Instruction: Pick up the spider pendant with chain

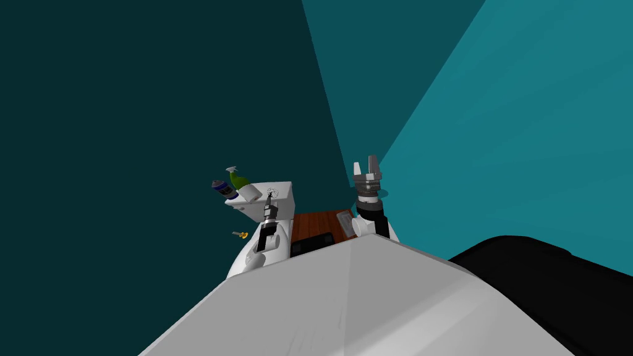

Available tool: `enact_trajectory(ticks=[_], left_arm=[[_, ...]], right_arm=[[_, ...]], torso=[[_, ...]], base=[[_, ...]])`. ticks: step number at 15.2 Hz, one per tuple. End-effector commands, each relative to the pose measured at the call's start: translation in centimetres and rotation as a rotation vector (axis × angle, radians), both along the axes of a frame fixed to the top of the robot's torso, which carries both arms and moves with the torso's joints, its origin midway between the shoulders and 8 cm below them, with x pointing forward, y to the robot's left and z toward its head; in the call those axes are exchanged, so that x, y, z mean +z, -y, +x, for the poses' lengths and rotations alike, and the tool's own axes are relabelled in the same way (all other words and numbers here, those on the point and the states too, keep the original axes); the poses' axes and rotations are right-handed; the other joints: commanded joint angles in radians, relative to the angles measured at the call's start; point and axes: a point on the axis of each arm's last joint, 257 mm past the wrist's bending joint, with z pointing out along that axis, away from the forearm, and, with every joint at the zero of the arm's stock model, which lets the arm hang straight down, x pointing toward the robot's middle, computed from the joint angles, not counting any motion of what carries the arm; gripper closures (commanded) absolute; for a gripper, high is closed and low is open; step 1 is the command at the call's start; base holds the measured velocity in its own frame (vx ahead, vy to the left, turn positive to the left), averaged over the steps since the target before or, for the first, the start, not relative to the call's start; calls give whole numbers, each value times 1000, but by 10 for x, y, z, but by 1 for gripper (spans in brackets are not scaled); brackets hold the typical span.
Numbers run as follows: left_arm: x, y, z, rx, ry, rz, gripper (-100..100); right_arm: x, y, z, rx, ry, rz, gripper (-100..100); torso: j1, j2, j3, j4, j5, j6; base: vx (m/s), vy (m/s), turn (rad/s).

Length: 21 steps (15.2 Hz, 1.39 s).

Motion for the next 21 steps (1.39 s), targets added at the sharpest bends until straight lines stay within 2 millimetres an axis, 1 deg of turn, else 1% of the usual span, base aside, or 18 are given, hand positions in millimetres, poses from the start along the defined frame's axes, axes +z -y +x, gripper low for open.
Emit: enact_trajectory(ticks=[1, 21], left_arm=[[0, 0, 0, 0, 0, 0, -100], [-1, -4, -1, 3, -1, 1, -100]], right_arm=[[0, 0, 0, 0, 0, 0, 0], [0, 0, 0, 0, 0, 0, 0]], torso=[[0, 0, 0, 0, 0, 0], [0, 0, 0, 0, 0, 0]], base=[[-7, 6, -24], [1, 0, -1]])
